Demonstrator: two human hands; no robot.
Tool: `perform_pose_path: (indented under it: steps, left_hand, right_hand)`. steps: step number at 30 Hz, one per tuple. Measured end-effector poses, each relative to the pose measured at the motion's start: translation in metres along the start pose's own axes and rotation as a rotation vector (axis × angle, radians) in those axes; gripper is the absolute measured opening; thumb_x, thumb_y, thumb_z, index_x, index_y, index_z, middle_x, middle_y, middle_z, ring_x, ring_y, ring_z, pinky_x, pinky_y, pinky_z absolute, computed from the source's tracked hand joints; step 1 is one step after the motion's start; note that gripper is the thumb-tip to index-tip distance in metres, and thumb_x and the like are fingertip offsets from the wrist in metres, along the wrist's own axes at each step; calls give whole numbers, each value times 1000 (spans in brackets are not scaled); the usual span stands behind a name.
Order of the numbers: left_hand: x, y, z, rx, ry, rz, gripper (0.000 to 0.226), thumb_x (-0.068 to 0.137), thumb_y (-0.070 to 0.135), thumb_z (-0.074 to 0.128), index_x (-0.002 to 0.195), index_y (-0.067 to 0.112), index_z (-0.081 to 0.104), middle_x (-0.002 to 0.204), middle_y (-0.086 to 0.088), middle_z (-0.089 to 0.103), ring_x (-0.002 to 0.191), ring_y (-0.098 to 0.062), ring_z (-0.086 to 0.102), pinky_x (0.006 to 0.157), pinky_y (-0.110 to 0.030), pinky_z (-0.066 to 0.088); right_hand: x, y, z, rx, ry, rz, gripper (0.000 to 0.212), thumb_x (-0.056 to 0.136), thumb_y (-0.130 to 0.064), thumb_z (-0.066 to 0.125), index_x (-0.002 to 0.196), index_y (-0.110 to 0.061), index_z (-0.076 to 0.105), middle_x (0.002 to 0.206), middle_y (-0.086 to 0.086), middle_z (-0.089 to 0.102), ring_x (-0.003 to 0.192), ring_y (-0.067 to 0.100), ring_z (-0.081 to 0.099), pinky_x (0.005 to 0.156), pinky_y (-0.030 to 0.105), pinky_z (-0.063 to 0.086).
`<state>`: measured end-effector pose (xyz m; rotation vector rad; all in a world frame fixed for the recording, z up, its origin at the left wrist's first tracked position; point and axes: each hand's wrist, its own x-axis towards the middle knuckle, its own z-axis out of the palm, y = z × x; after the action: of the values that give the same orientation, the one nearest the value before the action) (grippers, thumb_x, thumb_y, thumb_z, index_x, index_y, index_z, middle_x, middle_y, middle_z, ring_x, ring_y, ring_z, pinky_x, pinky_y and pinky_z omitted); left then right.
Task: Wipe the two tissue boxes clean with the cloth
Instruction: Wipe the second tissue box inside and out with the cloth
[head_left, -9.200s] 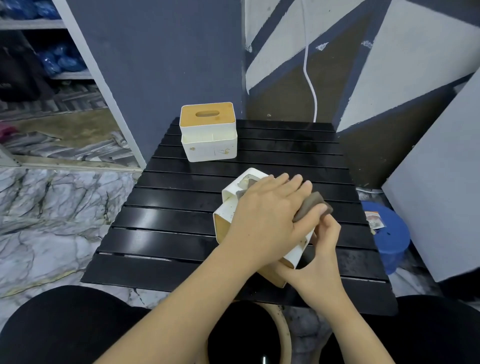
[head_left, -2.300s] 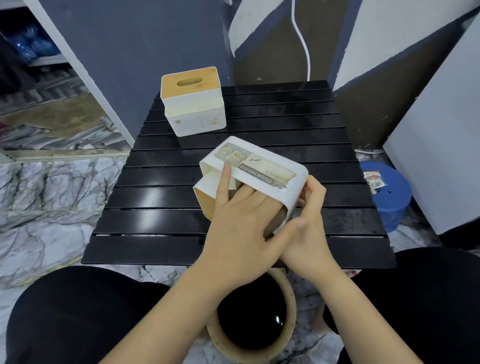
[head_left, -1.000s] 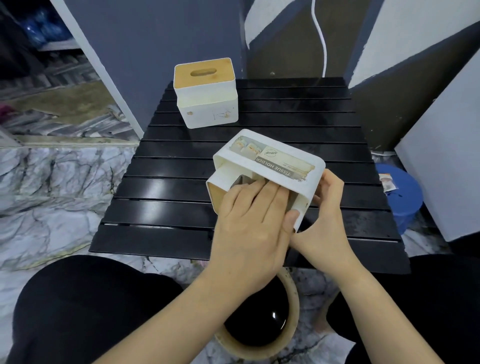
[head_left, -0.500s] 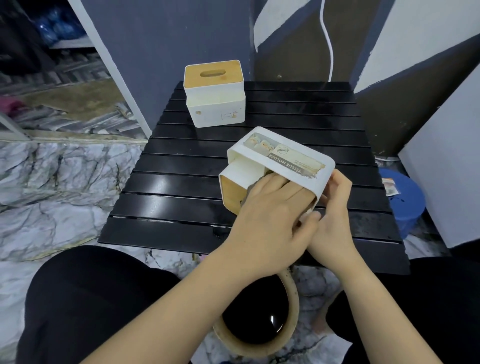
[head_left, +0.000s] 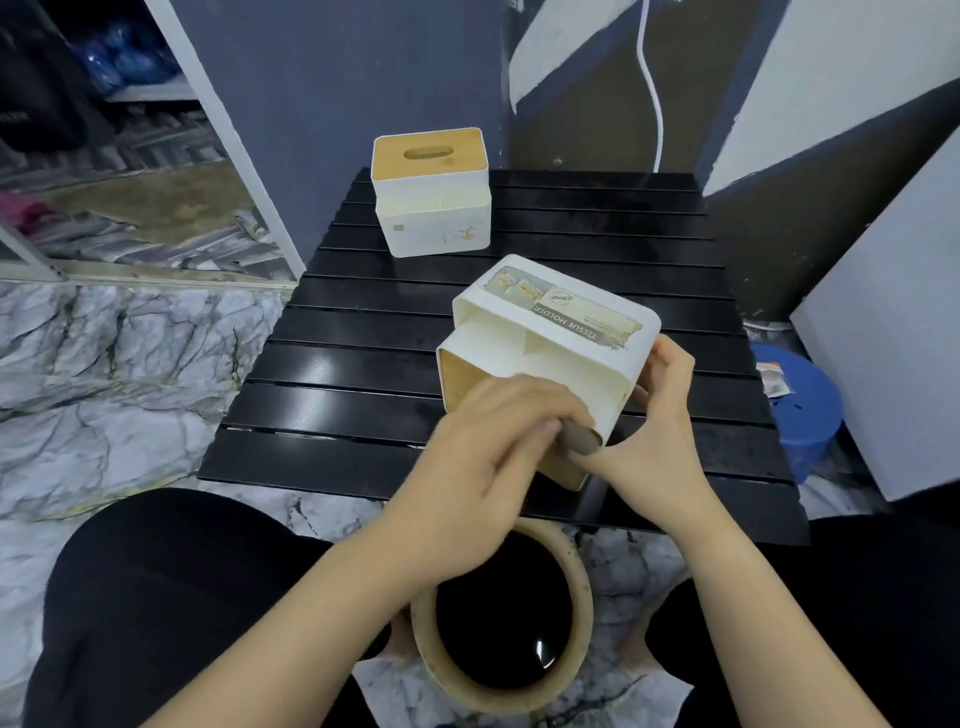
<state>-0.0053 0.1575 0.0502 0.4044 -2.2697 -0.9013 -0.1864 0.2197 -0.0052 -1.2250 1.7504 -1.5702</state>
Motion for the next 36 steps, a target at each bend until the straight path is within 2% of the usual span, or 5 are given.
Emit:
perform_pose_path:
  steps: [4,10,15,25,36]
  left_hand:
    - [3,2,-13,-67,218,-110,25,105,7,46,119,11,66,101,-3,72,88,-8,66,77,-27,50]
    - [7,-8,35,300,280,122,23,95,6,69,117,2,69,121,-9,70,113,-26,66,100,-39,51]
    - [27,-1,57,452,267,24,19,100,24,62,103,9,73,106,-3,69,105,-26,61,100,-39,44]
    - [45,5,56,234,236,-88,25,87,7,57,77,24,41,82,13,44,85,-20,47,83,-39,43]
    - [43,7,63,369,227,-123,13,91,6,55,85,13,64,94,0,64,91,-26,52,83,-40,43]
  right_hand:
    - [2,3,-4,-6,-19,20,116,59,-10,100,147,-20,26,151,-16,39,134,-11,43,101,7,39]
    - [0,-2,0,42,3,28,102,60,-37,81,145,-25,26,152,-11,43,138,3,48,109,20,44]
    - [3,0,-3,43,-2,15,87,79,-19,80,145,-30,25,153,-10,43,138,8,49,116,43,44]
    - [3,-3,-3,53,25,15,92,70,-41,73,147,-25,26,153,-14,43,134,0,51,107,28,49]
    - [2,0,-3,40,26,-1,93,73,-21,79,149,-22,25,153,-12,43,129,-5,52,98,14,47]
